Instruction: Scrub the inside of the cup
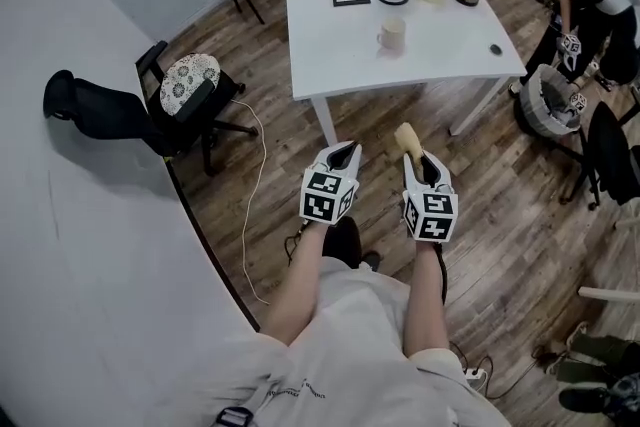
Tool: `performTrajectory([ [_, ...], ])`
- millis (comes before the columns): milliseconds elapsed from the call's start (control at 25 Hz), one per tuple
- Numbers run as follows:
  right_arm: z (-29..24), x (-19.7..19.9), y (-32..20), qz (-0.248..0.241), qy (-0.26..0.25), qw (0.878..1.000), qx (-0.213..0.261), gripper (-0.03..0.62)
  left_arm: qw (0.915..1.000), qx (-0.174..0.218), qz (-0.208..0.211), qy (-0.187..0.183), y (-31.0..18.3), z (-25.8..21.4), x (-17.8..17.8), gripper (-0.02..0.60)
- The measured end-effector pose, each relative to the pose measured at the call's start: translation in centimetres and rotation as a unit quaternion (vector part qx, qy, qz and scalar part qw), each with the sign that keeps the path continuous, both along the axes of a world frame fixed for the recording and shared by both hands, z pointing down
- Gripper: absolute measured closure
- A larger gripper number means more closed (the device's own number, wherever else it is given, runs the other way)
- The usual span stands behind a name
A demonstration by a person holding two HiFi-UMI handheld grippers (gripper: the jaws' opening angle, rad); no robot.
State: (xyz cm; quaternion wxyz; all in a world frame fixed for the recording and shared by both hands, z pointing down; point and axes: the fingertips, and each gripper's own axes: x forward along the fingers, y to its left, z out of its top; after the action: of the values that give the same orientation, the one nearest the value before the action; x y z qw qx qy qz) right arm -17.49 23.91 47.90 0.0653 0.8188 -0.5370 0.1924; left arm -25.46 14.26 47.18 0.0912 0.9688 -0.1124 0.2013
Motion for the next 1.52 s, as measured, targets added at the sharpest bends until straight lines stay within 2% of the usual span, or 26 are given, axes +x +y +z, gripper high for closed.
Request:
performTrajectory([
  [160, 0.8, 0.8, -0.5, 0.005, -0.035, 0.999, 0.021, 0.465, 0.9999, -0.003, -0.006, -0.010, -1.0, 0.8, 0.3, 0.581],
  [360, 1.2, 3.1, -2.6, -0.011, -0.070, 0.997, 0.029, 0.459, 0.9998, -0.014, -0.006, -0.011, -3.1, 1.2, 3.4, 0.581],
  [600, 0.7, 7.2, -5.3, -0.014, -0.059, 0.998, 0.012, 0.459, 0.9995, -0.028, -0.004, 0.010, -6.7, 0.1, 9.2, 0.581],
  [960, -1.5, 14.2, -9.5, 0.010, -0.048, 0.999, 0.021, 0.457, 0.9987, -0.038, 0.027, 0.022, -11.4, -1.4, 16.9, 0.581],
  [1080, -1.3, 15.4, -11.3, 0.008, -0.043, 0.999, 0.004, 0.459, 0.9979, -0.049, 0.029, 0.029, -13.8, -1.5, 18.6, 0.581],
  [1200, 0.1, 16.3, -12.4, -0.006, -0.029, 0.999, -0.040, 0.459, 0.9965, -0.071, 0.021, 0.040, -16.0, -0.7, 19.8, 0.581],
  [1360, 1.6, 17.9, -14.4, -0.009, -0.033, 0.997, -0.067, 0.459, 0.9948, -0.096, 0.014, 0.033, -18.3, 1.6, 19.9, 0.581],
  [1440, 1.6, 18.5, -15.8, -0.011, -0.027, 0.997, -0.076, 0.459, 0.9958, -0.088, 0.011, 0.026, -19.8, 2.0, 19.7, 0.581],
  [1520, 1.6, 18.7, -17.3, -0.015, -0.019, 0.996, -0.085, 0.459, 0.9980, -0.060, 0.013, 0.013, -21.2, 2.0, 19.4, 0.581],
])
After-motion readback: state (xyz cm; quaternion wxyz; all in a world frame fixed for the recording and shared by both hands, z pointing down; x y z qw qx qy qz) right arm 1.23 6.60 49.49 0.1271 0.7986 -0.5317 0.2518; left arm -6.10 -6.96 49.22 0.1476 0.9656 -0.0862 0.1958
